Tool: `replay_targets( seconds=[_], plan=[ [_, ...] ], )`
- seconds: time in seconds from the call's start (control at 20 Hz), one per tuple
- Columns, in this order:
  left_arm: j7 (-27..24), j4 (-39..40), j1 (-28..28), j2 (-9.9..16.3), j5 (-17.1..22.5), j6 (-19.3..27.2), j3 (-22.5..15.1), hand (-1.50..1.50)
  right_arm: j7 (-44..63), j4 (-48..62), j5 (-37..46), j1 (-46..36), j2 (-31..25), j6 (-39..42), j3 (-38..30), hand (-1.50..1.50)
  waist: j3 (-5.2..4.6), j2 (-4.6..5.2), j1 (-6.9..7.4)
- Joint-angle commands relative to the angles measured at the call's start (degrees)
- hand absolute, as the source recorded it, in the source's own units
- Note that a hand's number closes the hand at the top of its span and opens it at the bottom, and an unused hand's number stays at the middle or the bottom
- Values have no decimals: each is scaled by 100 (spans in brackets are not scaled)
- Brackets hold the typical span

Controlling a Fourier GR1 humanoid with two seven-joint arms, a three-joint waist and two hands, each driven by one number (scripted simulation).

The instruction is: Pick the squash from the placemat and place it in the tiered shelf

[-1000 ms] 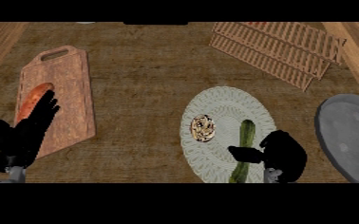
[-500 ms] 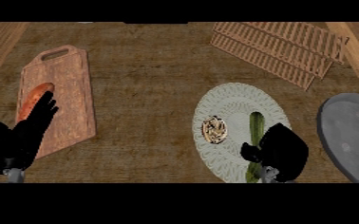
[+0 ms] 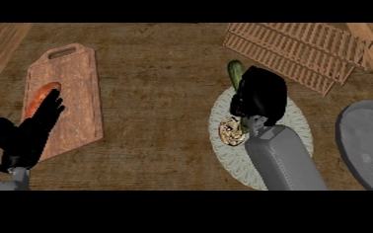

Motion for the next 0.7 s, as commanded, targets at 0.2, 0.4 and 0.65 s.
replay_targets(
  seconds=[0.2,0.4,0.65],
  plan=[
    [233,12,-118,-41,-36,-56,136,0,704,-994,-1097,-985,12,321,-21,150,1,-52,-158],
    [-66,244,-61,-145,-187,-28,143,0,885,-1468,-1543,-1422,12,121,-633,150,-1,-48,-191],
    [11,-230,280,-162,-192,-60,231,0,1414,-2186,-1458,-1857,11,574,-885,150,0,-57,-154]
  ],
)
